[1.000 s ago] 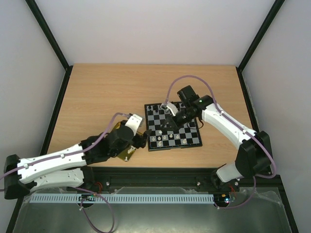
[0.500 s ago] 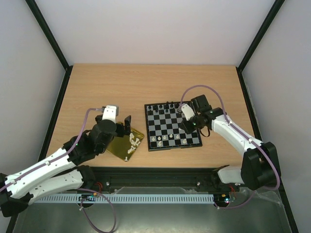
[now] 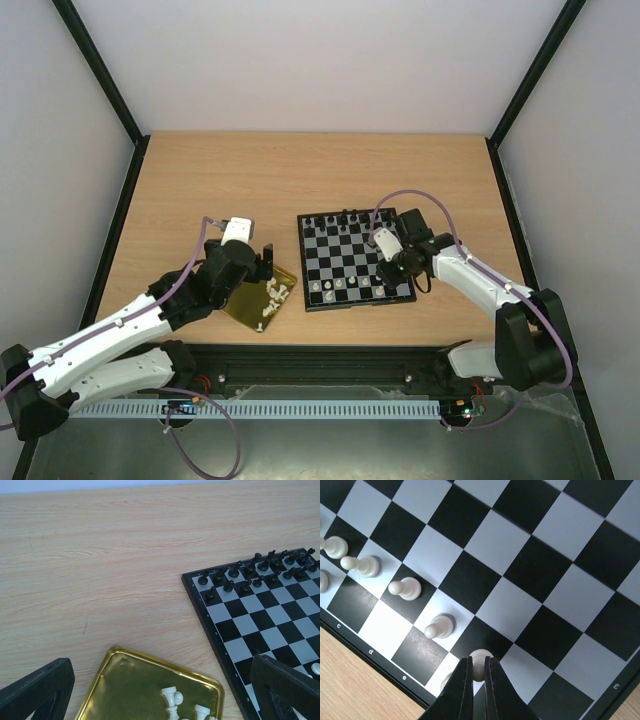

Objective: Set up the chess pieces on the board

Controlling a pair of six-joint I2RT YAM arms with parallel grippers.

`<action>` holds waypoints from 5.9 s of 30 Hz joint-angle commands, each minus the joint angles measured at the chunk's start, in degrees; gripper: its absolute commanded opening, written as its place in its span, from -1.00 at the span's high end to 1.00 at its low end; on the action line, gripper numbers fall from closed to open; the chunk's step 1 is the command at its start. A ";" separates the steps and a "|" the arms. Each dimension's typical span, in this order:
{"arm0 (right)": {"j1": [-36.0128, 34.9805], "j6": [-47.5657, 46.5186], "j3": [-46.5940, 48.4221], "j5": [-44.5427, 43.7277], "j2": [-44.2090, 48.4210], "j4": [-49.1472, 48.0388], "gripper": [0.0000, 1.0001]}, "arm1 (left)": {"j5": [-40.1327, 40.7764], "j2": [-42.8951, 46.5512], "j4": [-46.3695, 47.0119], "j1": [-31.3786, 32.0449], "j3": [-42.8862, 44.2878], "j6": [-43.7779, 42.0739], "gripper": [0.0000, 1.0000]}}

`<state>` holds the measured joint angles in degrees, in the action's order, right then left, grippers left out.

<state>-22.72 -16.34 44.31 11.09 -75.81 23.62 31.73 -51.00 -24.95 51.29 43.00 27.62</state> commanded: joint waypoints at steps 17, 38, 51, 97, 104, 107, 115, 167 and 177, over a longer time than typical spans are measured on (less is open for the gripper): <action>0.21 -1.86 -1.42 2.80 -3.75 -0.84 0.88 | 0.40 0.58 -0.19 -0.57 0.21 1.20 -0.98; 0.22 0.76 2.13 3.77 -0.91 1.96 0.45 | -1.70 -0.89 -1.34 -0.57 0.49 1.90 -0.98; 0.22 5.44 2.24 5.74 11.22 0.33 0.26 | -5.58 -10.46 -18.52 -0.80 9.40 9.50 -0.98; 0.21 3.08 -2.65 5.54 17.09 -1.73 0.10 | -27.08 -38.64 -10.99 -6.46 7.53 3.26 0.70; 0.22 3.03 -2.74 5.37 17.06 -1.72 0.10 | -26.08 -38.10 -11.16 -6.46 8.11 3.05 0.95; 0.22 3.06 -2.70 5.35 17.01 -1.73 0.10 | -25.17 -36.60 -13.44 -6.46 9.21 2.97 0.95; 0.20 2.98 -2.65 5.28 16.79 -1.73 0.10 | -24.74 -30.50 -18.37 -6.40 11.07 3.27 0.95; 11.09 8.25 -2.08 -2.67 14.02 -3.99 0.07 | -25.64 -61.22 -15.09 12.92 39.25 -2.68 0.95; 11.08 8.00 -2.03 -2.00 13.86 -3.74 0.07 | -24.65 -60.75 -15.62 12.79 37.99 -1.17 0.84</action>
<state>-11.84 -7.57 42.46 8.08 -62.13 18.52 5.87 -111.04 -38.04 63.86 81.06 25.30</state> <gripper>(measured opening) 0.467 0.062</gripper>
